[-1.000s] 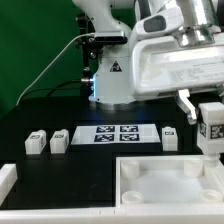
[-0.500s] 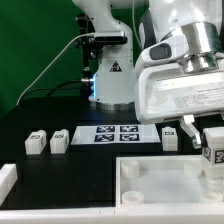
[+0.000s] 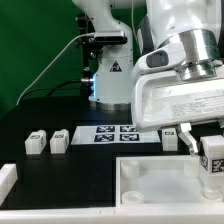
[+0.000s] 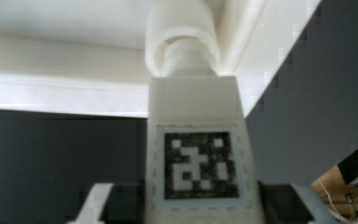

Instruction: Assemble one leg

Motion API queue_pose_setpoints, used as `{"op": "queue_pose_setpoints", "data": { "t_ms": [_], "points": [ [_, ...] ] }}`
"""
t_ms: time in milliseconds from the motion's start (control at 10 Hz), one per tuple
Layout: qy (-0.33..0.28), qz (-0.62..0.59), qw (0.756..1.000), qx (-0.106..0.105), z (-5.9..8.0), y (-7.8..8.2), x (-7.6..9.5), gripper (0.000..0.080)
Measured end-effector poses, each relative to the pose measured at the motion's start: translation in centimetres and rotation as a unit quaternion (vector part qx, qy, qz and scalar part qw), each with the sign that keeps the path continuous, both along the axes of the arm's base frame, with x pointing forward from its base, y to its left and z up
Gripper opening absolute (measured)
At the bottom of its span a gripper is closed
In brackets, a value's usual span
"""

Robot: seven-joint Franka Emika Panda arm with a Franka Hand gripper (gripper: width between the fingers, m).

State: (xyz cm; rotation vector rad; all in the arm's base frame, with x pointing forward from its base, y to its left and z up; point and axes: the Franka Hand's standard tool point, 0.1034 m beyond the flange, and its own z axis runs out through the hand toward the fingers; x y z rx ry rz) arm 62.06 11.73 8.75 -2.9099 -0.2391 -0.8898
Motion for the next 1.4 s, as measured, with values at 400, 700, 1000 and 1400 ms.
{"op": "queue_pose_setpoints", "data": {
  "t_ms": [400,700,1000,1400],
  "points": [
    [-0.013,-0.003,1.000,0.001,-0.61,-0.02,0.11,0.0292],
    [-0.010,-0.008,1.000,0.003,-0.59,-0.07,0.12,0.0296],
    [-0.006,-0.007,1.000,0.002,-0.77,-0.07,0.01,0.0534],
    [-0.006,-0.007,1.000,0.002,-0.81,-0.08,-0.02,0.0644]
  ]
}}
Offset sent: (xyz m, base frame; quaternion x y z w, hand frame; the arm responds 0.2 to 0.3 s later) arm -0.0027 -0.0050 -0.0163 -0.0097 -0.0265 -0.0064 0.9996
